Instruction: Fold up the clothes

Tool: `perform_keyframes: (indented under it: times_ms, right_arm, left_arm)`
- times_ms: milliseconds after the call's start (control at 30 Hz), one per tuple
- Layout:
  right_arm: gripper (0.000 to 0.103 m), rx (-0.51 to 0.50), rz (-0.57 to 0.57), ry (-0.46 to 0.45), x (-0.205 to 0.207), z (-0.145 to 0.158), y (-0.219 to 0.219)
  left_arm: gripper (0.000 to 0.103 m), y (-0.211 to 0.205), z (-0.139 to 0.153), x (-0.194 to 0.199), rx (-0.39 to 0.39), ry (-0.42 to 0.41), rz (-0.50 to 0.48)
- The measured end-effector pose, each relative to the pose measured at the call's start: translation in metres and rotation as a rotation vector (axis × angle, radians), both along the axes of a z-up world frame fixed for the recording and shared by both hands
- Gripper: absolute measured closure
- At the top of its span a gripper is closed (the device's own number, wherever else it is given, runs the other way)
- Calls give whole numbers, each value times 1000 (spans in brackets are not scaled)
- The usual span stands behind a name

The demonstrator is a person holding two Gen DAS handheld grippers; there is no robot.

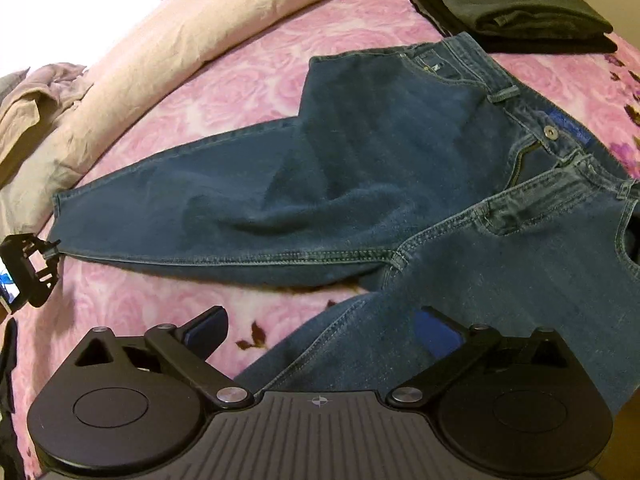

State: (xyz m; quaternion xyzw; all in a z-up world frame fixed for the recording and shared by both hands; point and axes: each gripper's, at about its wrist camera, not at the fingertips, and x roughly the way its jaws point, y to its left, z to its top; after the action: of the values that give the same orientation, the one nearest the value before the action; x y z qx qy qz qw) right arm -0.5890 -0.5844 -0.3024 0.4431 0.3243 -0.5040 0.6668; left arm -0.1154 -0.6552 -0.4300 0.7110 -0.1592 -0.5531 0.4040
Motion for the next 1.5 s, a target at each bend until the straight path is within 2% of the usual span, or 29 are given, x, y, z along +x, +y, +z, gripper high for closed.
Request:
perform_keyframes:
  times_ms: [67,167,233,300,333,367,500,600,667,767,800,867,900,967,1067,1167,1233,1267,1333,1367,1467,1500]
  right_arm:
    - [1,-7,11,5,5,5,-2]
    - [1,-16,50,-1,13,13,-6]
    - [1,-14,77,-3,19,16,-8]
    - [1,2,97,-10,23,15,-10]
    - [1,12,104,-13,25,14,-10]
    - [1,21,109,-15,26,12,-10]
    - [1,45,110,-15,24,8,-8]
    - [1,56,94,-6,16,9,-4]
    - [1,62,77,-4,10,12,-1]
    - [1,74,64,-1,5,15,6]
    - [1,82,70,3,6,14,9]
    - [1,100,96,15,12,13,15]
    - [1,104,115,21,16,12,18]
    - [1,112,152,29,24,10,26]
    - [1,121,200,29,36,5,38]
    - [1,140,222,24,46,1,48]
    - [1,155,236,26,51,-2,56]
    - [1,163,241,28,53,-3,60]
    - [1,172,244,32,55,-3,66]
    - [1,173,241,35,55,-2,68]
    - [1,159,221,39,52,3,72]
    - [1,147,213,41,51,6,72]
  left_arm:
    - [93,11,23,5,-41,29,22]
    - [93,53,71,10,-114,41,71]
    - [94,90,95,11,-114,46,128]
    - [94,130,93,8,-52,48,179]
    - [99,150,93,6,-21,49,205]
    - [100,170,91,4,12,51,230]
    - [103,212,62,-1,106,69,341]
    - [103,230,54,1,120,91,410]
    - [102,238,60,6,116,116,450]
    - [95,248,72,10,111,158,503]
    - [91,251,77,14,116,190,530]
    - [77,261,87,20,144,289,606]
    - [67,268,92,23,156,353,655]
    - [66,283,99,30,181,476,751]
    - [64,298,97,38,217,607,875]
    - [59,305,83,41,254,674,949]
    - [56,304,75,44,252,692,983]
    - [57,304,71,45,253,703,997]
    - [85,304,74,45,266,732,988]
    - [90,305,77,44,263,743,977]
    - [95,314,96,44,172,731,939]
    - [95,316,99,47,149,735,956]
